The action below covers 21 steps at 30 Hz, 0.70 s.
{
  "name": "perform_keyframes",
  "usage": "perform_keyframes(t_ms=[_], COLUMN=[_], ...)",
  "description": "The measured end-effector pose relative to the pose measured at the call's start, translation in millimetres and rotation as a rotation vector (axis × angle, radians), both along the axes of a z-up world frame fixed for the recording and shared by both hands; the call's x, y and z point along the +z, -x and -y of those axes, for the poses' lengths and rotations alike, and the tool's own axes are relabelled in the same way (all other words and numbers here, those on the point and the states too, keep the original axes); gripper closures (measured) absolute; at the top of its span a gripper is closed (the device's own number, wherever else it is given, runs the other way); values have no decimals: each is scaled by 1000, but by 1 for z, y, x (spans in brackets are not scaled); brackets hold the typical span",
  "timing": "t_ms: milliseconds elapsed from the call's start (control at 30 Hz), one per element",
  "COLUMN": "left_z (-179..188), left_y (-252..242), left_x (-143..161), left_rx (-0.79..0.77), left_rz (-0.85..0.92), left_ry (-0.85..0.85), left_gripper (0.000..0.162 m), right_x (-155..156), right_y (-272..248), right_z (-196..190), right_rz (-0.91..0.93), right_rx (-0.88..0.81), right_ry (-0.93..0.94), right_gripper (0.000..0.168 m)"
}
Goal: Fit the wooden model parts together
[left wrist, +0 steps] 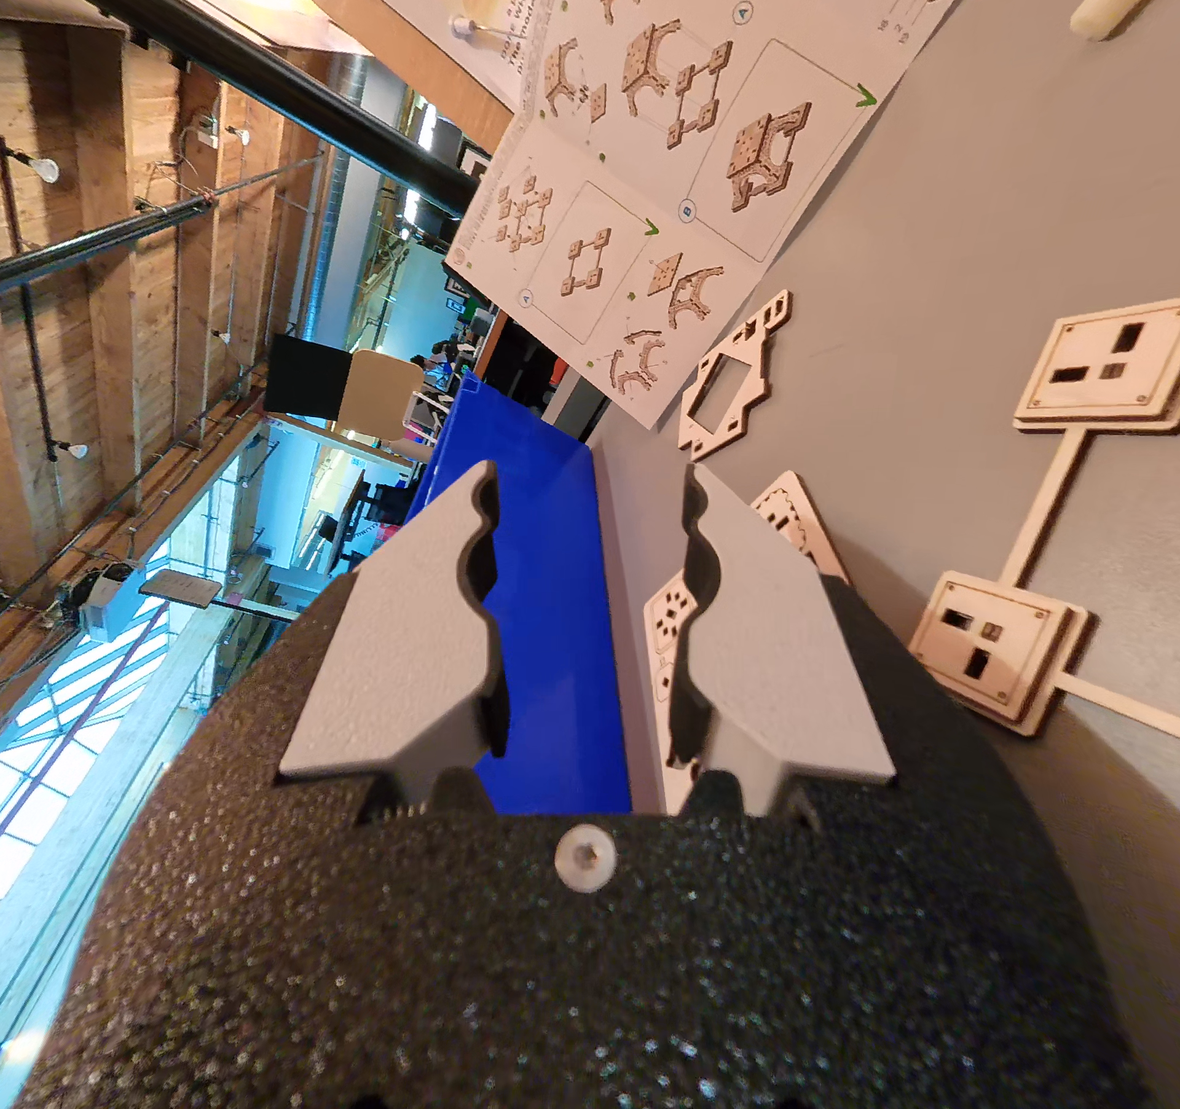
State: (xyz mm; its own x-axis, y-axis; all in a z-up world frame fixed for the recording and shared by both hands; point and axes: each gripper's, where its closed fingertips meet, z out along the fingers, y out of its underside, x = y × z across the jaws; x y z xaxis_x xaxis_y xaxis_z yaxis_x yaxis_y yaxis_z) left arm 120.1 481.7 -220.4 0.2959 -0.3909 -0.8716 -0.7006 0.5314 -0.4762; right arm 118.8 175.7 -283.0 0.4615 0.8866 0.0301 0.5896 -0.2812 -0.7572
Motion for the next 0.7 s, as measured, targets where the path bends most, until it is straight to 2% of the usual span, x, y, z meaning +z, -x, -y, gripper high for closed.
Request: perform_keyframes(t_ms=[267,533,633,700], left_z=[3,6,-7,-20], left_y=[2,-3,10,26], left_x=[18,14,28,44], left_rx=[0,-18,35,96], left_rz=[25,4,57,120], left_ry=[-65,-74,-97,-106], left_gripper=[106,106,109,112], right_x=[0,1,4,23], right_y=[-3,-7,-15,-30], right_z=[-5,-7,-5,-4], right_rz=[6,16,-9,-83], right_rx=[-31,-67,-108,-167], right_ry=[-5,-38,-23,-49], right_gripper=[84,79,79,82])
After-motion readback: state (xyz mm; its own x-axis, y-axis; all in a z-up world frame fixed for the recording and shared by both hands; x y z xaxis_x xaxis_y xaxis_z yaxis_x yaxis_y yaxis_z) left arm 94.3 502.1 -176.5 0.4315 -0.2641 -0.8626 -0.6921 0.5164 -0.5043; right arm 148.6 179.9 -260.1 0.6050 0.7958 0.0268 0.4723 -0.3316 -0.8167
